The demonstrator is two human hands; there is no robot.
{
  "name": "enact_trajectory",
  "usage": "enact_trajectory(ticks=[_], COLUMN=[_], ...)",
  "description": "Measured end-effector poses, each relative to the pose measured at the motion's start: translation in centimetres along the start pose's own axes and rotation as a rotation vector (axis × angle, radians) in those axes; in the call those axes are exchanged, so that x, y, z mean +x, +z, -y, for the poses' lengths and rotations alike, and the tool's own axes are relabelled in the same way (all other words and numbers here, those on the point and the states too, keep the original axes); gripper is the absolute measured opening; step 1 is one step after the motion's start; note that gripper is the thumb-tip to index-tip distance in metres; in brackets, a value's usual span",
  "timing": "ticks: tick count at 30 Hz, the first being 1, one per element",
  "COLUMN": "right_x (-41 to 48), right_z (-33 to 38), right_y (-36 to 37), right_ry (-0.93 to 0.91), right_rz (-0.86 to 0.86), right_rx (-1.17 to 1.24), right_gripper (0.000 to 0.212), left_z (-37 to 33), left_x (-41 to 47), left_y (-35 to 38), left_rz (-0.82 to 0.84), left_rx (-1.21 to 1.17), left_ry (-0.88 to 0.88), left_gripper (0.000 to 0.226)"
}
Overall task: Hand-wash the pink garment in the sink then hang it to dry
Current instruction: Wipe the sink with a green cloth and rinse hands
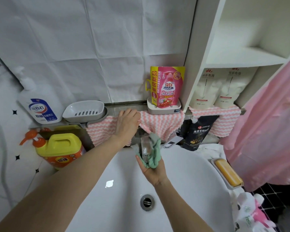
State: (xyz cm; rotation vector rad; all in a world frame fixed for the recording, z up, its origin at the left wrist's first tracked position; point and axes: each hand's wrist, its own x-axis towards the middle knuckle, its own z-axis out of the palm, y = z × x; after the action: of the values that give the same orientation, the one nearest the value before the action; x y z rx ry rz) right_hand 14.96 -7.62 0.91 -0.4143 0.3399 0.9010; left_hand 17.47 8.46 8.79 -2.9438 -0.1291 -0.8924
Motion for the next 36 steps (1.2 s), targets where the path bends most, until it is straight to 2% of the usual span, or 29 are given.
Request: enact_trajectory(ticks=[2,3,5,6,7,10,13,15,19,24,26,28,30,31,34,36], right_x=[-0.2,-1.0,-3.1,-4.2,-4.9,-4.4,-2.0,-0.5,2.0,3.0,3.5,3.4,2.5,1.7,-0.6,-0.1], right_z=[-1.2,-1.7,-2.4,-2.6,-2.4,0.0,4.2,6.5,7.9,7.8,8.1,7.7,7.0,6.6,6.8,8.2], right_y=[-1.1,-1.5,-2.5,-3.1,-3.7,-5.4,-4.5,-2.5,0.4,-1.1,-2.3,-3.7,-5.1,-5.3,-3.7,-1.9], right_ry=[0.028,0.042,0.093,0.123,0.113,-0.176,-0.482,-0.644,-0.778,-0.729,-0.555,-0.300,-0.250,-0.318,-0.687,-0.826], right_rz=[0.013,0.029,0.014,-0.014,-0.084,-0.321,-0.623,-0.672,-0.650,-0.626,-0.637,-0.613,-0.581,-0.573,-0.612,-0.654], right_rx=[0.176,0.209,0.124,0.005,-0.171,-0.539,-0.617,-0.645,-0.643,-0.681,-0.735,-0.773,-0.762,-0.729,-0.555,-0.574], right_gripper=[0.071,0.072,0.034,0.025,0.027,0.026,0.013,0.004,0.021,0.020,0.022,0.016,0.016,0.018,0.022,0.016], left_z=[0.1,0.1,0.2,0.2,0.2,-0.2,-0.7,-0.9,-0.4,-0.3,-0.7,-1.2,-1.1,-0.9,-0.1,0.1], left_x=[-0.1,-0.1,-0.1,-0.1,-0.2,-0.5,-0.7,-0.8,-0.6,-0.7,-0.5,-0.2,0.0,-0.1,-0.5,-0.5], left_y=[0.1,0.2,0.3,0.3,0.4,0.7,1.1,1.3,1.8,2.0,1.9,2.2,2.8,3.1,3.6,3.6], left_rz=[0.002,-0.002,-0.018,-0.024,-0.021,0.033,0.022,-0.016,-0.050,-0.112,-0.083,-0.056,-0.055,-0.057,-0.063,-0.065], left_rx=[0.003,0.006,0.022,0.037,0.058,0.146,0.220,0.255,0.221,0.154,0.220,0.291,0.339,0.351,0.382,0.389], left_ry=[0.001,0.004,0.012,0.017,0.020,0.023,0.020,0.026,0.016,-0.009,-0.025,-0.045,-0.058,-0.057,-0.033,-0.014], left_gripper=[0.019,0.019,0.020,0.020,0.022,0.050,0.068,0.066,0.066,0.059,0.065,0.066,0.061,0.058,0.052,0.050])
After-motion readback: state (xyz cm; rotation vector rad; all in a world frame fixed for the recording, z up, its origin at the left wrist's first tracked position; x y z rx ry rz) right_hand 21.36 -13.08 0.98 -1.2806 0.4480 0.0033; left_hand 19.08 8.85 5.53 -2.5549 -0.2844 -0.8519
